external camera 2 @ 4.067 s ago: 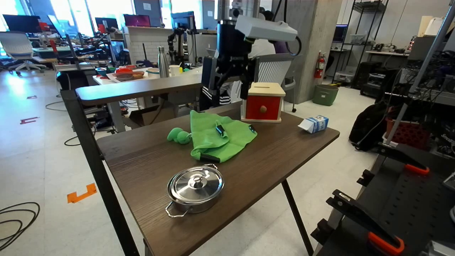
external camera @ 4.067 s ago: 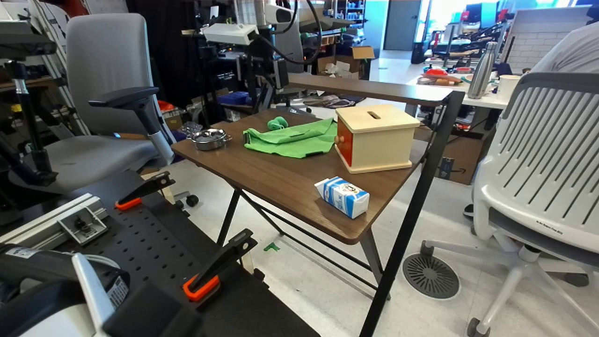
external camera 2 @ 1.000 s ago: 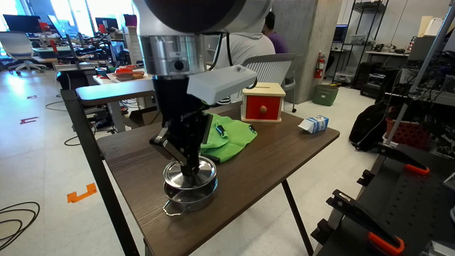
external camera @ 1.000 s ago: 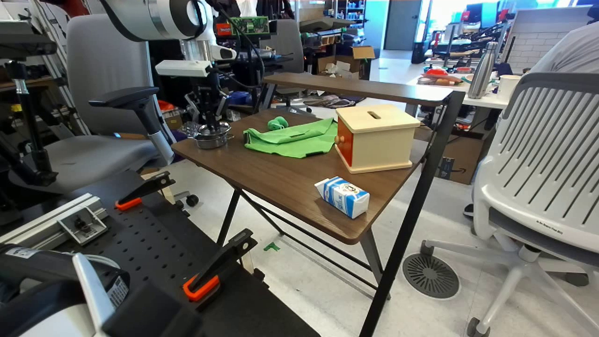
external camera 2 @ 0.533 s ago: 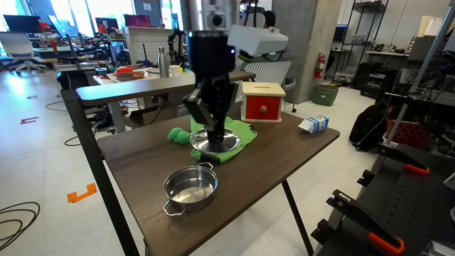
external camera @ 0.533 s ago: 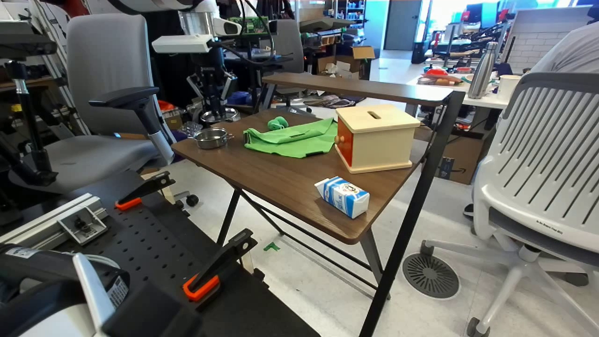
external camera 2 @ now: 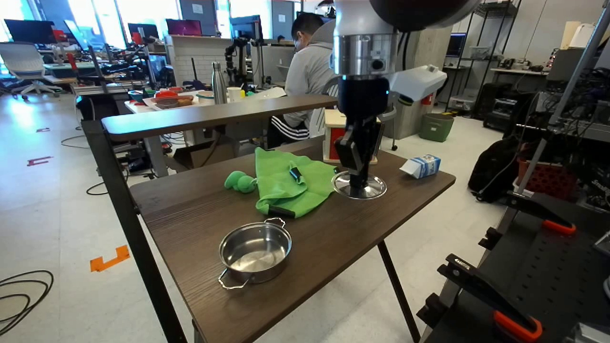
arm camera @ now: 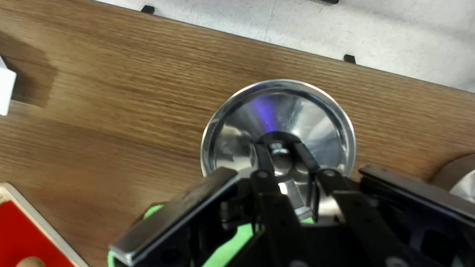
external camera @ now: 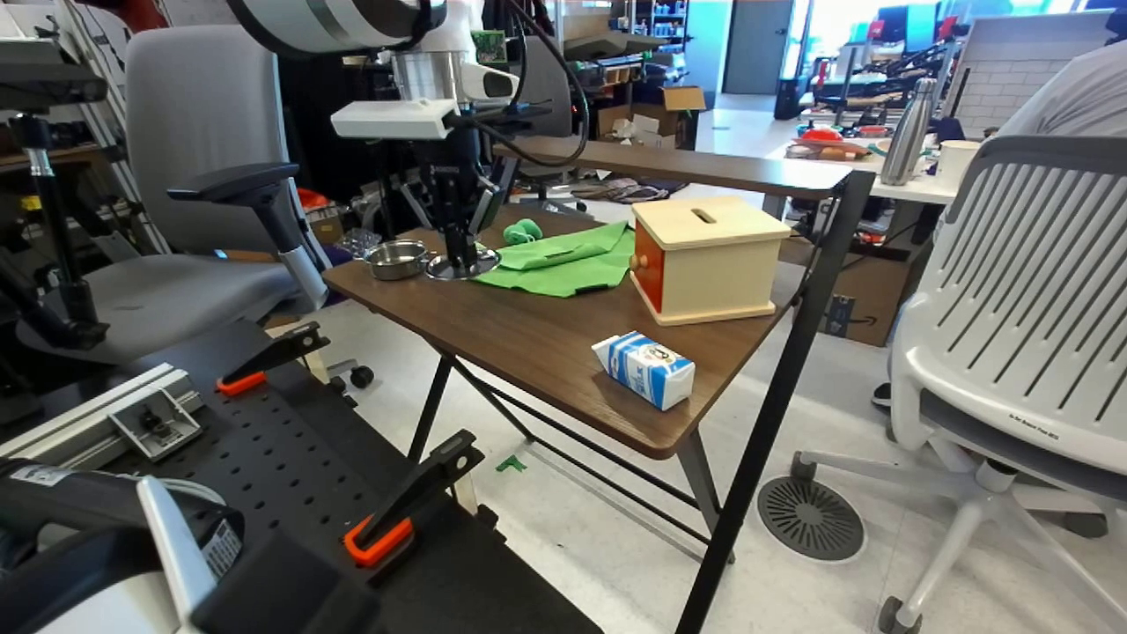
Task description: Move the green towel forward, remove the lid from the pot then put it back on
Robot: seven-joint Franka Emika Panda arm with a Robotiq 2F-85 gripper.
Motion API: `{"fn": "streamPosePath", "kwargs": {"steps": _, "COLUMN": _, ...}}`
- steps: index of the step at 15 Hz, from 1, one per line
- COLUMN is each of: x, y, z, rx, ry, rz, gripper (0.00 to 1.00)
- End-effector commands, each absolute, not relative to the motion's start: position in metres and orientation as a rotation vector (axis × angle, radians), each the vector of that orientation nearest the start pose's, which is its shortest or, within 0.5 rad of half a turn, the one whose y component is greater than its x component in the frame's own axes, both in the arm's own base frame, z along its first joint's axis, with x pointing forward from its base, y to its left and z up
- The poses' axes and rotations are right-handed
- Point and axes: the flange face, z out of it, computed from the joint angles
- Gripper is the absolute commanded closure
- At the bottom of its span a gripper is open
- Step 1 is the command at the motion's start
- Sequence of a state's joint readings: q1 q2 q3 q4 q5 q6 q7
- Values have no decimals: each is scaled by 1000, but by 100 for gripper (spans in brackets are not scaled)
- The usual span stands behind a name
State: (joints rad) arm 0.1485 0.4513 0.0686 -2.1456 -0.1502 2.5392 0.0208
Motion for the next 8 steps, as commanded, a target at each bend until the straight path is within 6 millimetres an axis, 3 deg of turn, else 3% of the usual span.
{"fn": "streamPosePath", "kwargs": {"steps": 1, "x": 546, "y": 108, "z": 165, "rx": -3166, "ry": -499, "rz": 38, "gripper": 95}}
{"fn": "streamPosePath", "kwargs": {"steps": 8, "x": 545, "y": 105, "z": 120, "rx": -3158, "ry": -492, "rz": 40, "gripper": 95}}
